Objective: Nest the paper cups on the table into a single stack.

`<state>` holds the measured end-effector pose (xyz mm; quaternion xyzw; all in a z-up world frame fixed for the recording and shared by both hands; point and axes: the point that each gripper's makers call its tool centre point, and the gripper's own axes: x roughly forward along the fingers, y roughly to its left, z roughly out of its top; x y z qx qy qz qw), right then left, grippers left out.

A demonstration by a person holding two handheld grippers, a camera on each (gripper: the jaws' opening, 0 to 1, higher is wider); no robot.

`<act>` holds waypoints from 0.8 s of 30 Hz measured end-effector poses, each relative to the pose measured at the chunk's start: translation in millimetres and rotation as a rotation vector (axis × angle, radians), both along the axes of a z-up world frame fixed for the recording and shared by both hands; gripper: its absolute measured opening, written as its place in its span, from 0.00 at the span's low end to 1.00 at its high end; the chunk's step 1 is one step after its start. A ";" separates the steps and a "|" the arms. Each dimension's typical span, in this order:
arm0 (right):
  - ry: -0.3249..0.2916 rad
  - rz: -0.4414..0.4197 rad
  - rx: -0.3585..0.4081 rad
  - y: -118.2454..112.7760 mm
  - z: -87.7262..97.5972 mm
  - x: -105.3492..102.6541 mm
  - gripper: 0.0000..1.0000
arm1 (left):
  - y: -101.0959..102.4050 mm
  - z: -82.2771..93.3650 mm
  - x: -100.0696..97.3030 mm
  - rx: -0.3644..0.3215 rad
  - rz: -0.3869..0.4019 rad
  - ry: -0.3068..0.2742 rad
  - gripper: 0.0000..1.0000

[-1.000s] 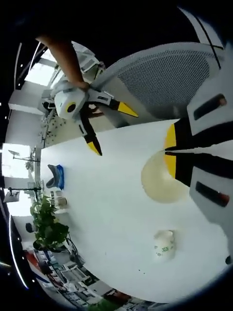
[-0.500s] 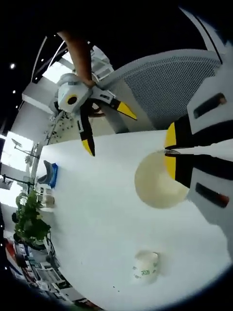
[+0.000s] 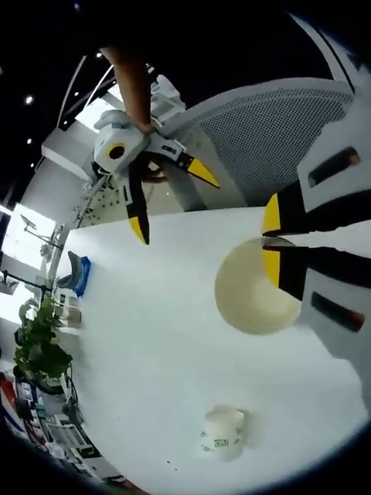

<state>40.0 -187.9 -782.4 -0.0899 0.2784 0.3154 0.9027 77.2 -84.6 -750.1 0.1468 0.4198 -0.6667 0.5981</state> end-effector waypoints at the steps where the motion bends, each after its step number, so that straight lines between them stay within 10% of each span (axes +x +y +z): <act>1: -0.001 0.000 0.000 -0.1 -0.1 0.0 0.85 | 0.1 -0.3 0.0 0.000 -0.001 0.000 0.03; 13: -0.005 -0.005 0.010 -0.4 1.1 1.3 0.86 | 1.7 3.4 1.1 -0.031 -0.032 -0.016 0.02; 24: -0.004 -0.011 0.019 0.5 2.2 1.4 0.87 | 2.3 33.6 30.7 -0.155 0.101 -0.017 0.13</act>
